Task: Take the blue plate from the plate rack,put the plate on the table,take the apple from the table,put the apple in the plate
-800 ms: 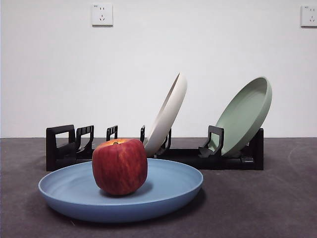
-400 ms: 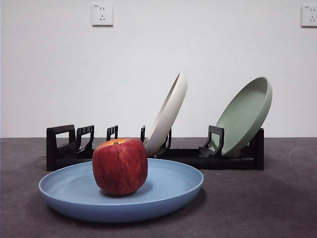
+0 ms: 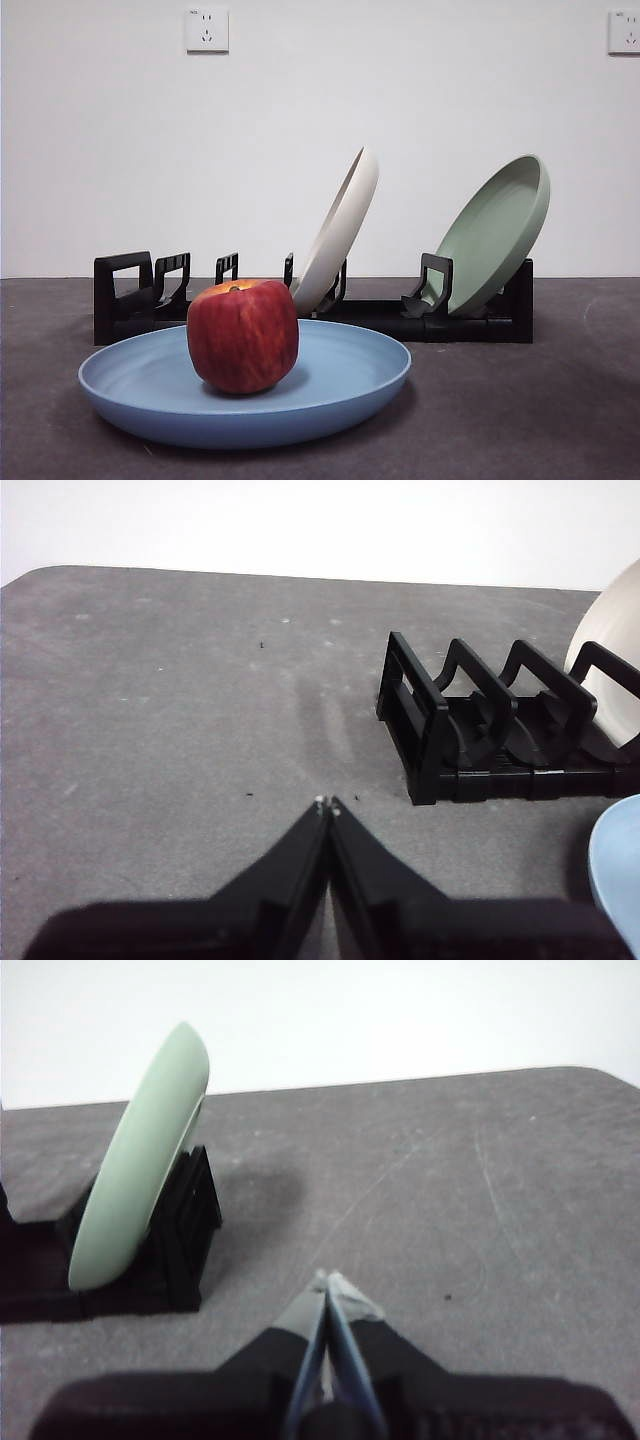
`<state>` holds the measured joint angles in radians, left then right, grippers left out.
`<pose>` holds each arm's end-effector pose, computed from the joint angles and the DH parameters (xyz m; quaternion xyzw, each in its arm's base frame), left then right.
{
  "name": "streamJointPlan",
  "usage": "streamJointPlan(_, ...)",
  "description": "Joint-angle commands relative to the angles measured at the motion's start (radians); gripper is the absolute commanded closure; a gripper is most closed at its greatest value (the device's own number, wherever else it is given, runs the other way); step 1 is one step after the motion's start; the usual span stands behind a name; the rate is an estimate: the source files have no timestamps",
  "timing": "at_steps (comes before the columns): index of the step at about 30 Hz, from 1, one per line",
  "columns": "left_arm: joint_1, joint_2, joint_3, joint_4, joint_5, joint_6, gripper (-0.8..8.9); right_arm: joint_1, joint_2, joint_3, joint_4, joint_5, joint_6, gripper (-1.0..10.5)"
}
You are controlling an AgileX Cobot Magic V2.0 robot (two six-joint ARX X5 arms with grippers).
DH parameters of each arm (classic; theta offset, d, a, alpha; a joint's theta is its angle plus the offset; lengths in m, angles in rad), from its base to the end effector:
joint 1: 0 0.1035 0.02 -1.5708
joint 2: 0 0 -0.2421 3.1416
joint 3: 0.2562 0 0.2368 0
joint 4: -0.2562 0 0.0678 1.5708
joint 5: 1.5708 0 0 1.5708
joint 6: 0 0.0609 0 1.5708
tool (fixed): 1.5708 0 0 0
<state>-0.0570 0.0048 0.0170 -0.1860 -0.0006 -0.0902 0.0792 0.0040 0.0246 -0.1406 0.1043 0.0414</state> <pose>0.1328 -0.0075 0.1452 -0.0424 0.0879 -0.0242 0.9949 0.1332 0.0042 0.1538 0.0152 0.0594 -0.0138 0.9980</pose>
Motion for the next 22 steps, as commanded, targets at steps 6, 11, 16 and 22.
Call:
streamJointPlan(6, 0.003, -0.003, -0.014, 0.003, 0.003, -0.003, 8.17, 0.002, -0.003, -0.019, -0.031, -0.025, 0.045, 9.5)
streamJointPlan(11, 0.003, -0.003, -0.014, 0.003, 0.003, -0.003, 8.17, 0.002, 0.0, -0.018, -0.028, -0.019, 0.073, 9.5)
streamJointPlan(16, 0.003, -0.003, -0.014, 0.003, 0.003, -0.003, 8.17, 0.002, 0.001, -0.018, -0.028, -0.019, 0.073, 9.5)
streamJointPlan(22, 0.003, -0.003, -0.014, 0.003, 0.003, -0.003, 8.17, 0.002, 0.001, -0.018, -0.028, -0.019, 0.073, 9.5)
